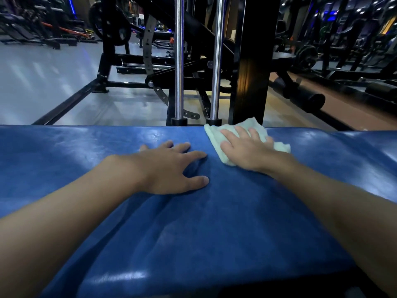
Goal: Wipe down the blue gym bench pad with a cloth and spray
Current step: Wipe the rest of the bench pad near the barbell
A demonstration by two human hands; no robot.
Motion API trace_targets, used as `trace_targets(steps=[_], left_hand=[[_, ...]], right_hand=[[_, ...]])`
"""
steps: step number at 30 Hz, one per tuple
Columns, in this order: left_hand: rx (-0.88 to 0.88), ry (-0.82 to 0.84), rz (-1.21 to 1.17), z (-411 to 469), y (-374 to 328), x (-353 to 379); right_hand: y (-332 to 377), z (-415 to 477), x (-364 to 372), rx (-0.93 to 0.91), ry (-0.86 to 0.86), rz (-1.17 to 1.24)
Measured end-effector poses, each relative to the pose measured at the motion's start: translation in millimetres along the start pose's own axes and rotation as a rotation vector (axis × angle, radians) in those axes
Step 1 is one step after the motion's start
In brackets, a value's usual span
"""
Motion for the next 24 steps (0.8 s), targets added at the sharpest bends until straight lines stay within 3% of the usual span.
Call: trace_targets(steps=[8, 17, 22, 24], left_hand=[[0.006, -0.021, -0.005, -2.1, 0.2, -0.8], [-0.002, -0.036, -0.037, -2.1, 1.6, -1.7], [0.002, -0.058, -0.037, -4.3, 1.0, -0.4], [0.007, -0.073, -0.045, -6.3, 1.2, -1.4]], right_hand=[[6.0, 28.3, -2.3, 0.01, -0.008, 0.022], [-3.6, -116.9, 10.3, -0.086, -0.027, -0.024], [-7.2, -196.5, 8.7, -0.148, -0.243, -0.114], [-9.3, -204.2, 12.4, -0.144, -0.238, -0.104]])
Point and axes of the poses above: each hand's wrist, its own z-axis towards the middle knuckle, its own x-axis out of the palm, y = z × x, the point moved 9 cm from there along z, towards the middle knuckle, and after that the axes turned 4 degrees about x, right-handed, at the moved point
